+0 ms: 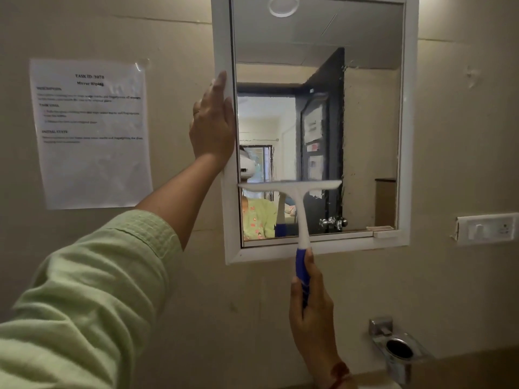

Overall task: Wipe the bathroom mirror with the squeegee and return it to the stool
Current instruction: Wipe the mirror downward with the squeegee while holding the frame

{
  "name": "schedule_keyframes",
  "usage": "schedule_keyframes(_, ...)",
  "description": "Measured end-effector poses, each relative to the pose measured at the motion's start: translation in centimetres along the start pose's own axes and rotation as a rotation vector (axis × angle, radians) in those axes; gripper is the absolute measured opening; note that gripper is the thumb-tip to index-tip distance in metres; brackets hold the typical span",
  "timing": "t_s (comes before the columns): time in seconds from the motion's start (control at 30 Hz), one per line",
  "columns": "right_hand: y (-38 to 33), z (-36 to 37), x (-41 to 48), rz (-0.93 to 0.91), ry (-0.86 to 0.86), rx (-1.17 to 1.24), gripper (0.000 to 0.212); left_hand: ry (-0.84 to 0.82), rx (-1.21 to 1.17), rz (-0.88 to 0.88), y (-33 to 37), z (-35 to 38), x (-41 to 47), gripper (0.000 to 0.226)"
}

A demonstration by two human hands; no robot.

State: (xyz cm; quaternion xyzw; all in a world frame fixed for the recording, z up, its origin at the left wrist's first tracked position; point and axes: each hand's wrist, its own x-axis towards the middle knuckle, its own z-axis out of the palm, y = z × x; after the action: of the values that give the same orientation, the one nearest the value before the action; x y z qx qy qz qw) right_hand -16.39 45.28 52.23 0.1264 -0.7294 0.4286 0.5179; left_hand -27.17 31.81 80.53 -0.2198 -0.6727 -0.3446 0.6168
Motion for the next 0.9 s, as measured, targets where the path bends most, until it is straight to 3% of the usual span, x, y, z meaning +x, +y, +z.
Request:
schedule_keyframes(0.1,0.6,0.2,-2.8,0.065,-0.034,-0.004,0.055,-0.008,0.012,-0.004,0.1,-0.1,0.0,0.044)
schedule_keyframes(0.3,-0.7,-1.5,1.2,-0.017,0.022,-0.002,0.052,0.004,0.0,0.013,0.1,0.0,-0.1,0.044)
schedule_keyframes(0.53,0.5,-0.2,-3.9,0.077,-0.027,0.006,0.052,0.006,0.018,-0.003,0.3,-0.1,-0.1,0.044)
schedule_keyframes(0.77,-0.5,-1.1,-0.5,0.061,0.021,0.044,0.052,0.016,0.02,-0.005,0.2,0.1,0.0,0.044)
schedule_keyframes(0.9,0.5,-0.5,-3.0,0.086,-0.021,0.001,0.049,0.015,0.027,-0.006,0.1,0.1,0.0,0.044)
